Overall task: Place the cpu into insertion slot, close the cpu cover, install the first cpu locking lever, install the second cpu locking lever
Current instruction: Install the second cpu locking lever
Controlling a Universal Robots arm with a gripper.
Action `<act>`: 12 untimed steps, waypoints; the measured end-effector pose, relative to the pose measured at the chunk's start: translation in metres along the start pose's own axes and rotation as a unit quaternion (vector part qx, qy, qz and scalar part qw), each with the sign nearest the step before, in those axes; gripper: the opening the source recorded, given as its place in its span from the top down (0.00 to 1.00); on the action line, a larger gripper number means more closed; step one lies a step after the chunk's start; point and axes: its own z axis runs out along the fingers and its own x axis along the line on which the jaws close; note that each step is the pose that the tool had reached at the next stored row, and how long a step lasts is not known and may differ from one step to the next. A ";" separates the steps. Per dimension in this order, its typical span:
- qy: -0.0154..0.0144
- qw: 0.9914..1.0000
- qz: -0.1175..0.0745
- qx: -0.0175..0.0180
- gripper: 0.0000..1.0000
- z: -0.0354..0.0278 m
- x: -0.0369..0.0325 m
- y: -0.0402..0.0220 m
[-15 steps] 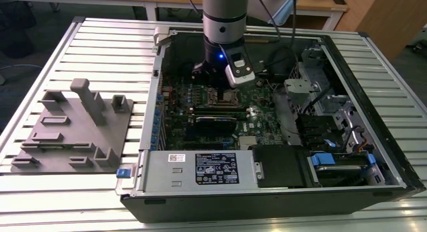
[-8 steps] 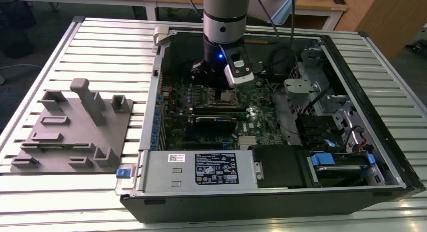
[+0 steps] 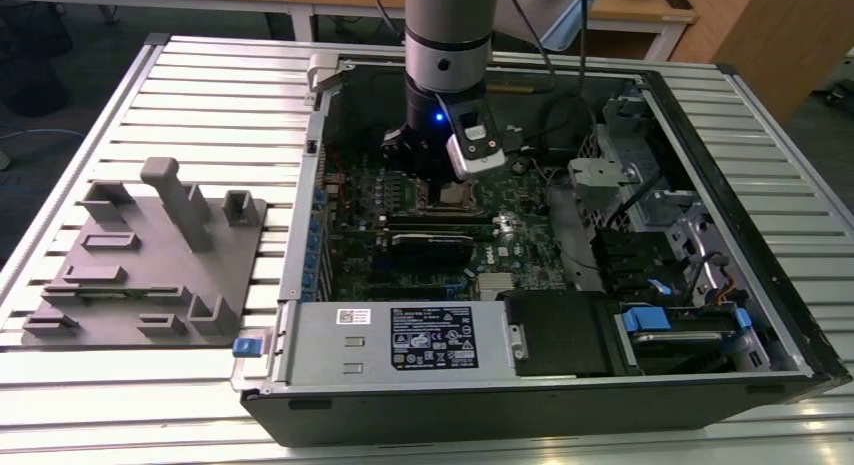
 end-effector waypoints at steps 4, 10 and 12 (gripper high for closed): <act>0.000 1.000 0.000 0.000 0.90 0.0001 0.0000 0.0000; 0.000 1.000 0.000 0.000 0.90 0.0006 0.0001 0.0000; 0.000 1.000 0.000 0.000 0.90 0.0010 0.0001 0.0000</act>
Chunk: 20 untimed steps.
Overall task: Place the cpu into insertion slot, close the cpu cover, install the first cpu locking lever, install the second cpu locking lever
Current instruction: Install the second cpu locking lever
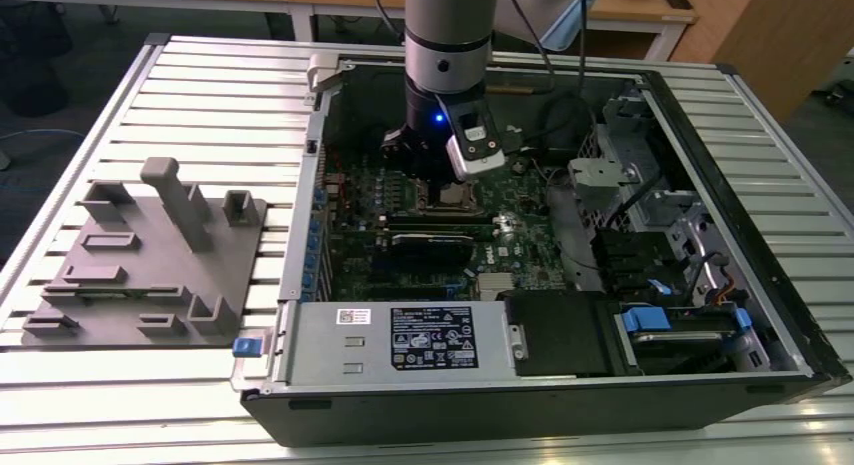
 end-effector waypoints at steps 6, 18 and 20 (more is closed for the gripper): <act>0.000 1.000 0.000 0.000 0.90 0.0011 0.0020 -0.0003; 0.000 1.000 0.000 0.000 0.90 0.0031 0.0045 -0.0008; 0.000 1.000 0.000 0.000 0.90 0.0048 0.0046 -0.0008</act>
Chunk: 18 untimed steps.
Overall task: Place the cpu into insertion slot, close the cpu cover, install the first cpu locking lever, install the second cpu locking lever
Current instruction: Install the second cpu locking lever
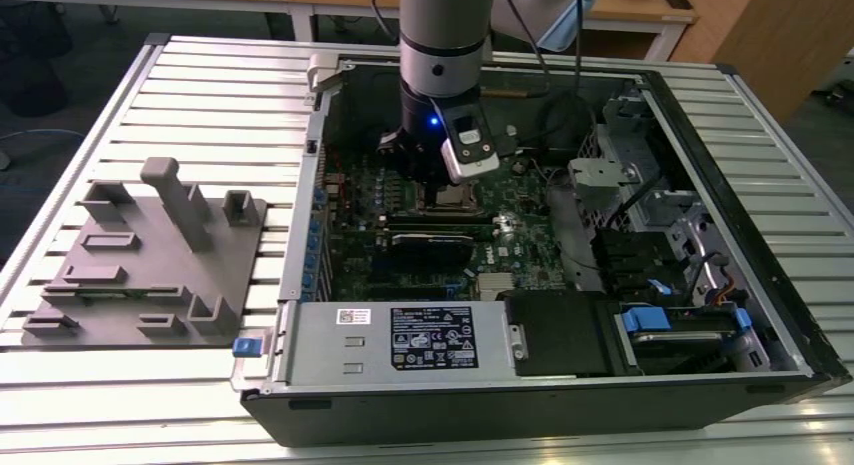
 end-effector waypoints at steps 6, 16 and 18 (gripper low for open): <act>0.000 1.000 0.000 0.000 0.90 0.0040 0.0005 -0.0001; 0.000 1.000 0.000 0.000 0.90 0.0048 0.0016 -0.0002; 0.000 1.000 0.000 0.000 0.90 0.0052 0.0022 -0.0004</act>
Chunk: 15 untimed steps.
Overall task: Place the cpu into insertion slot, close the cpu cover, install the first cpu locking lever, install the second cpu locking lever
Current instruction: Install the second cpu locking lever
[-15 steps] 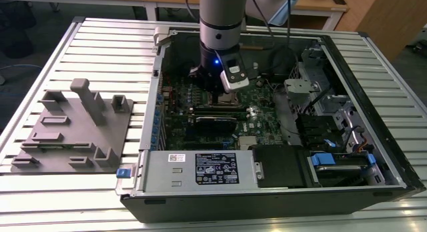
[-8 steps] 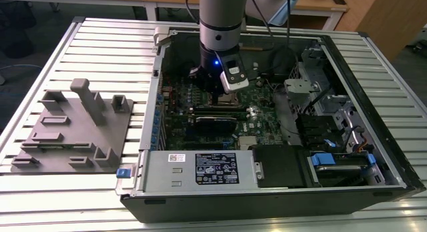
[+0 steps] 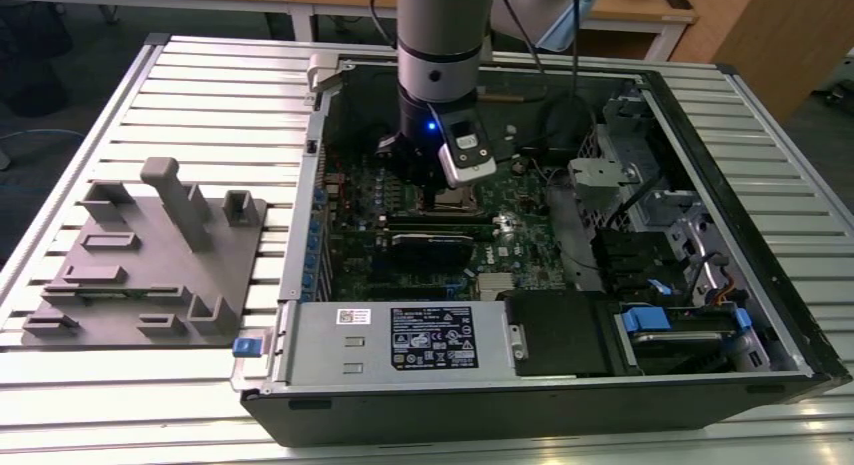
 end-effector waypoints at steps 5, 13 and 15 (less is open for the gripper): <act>0.000 1.000 0.000 0.000 0.90 0.0033 0.0022 -0.0004; 0.000 1.000 0.000 0.000 0.90 0.0072 0.0040 -0.0007; 0.000 1.000 0.000 0.000 0.90 0.0082 0.0041 -0.0006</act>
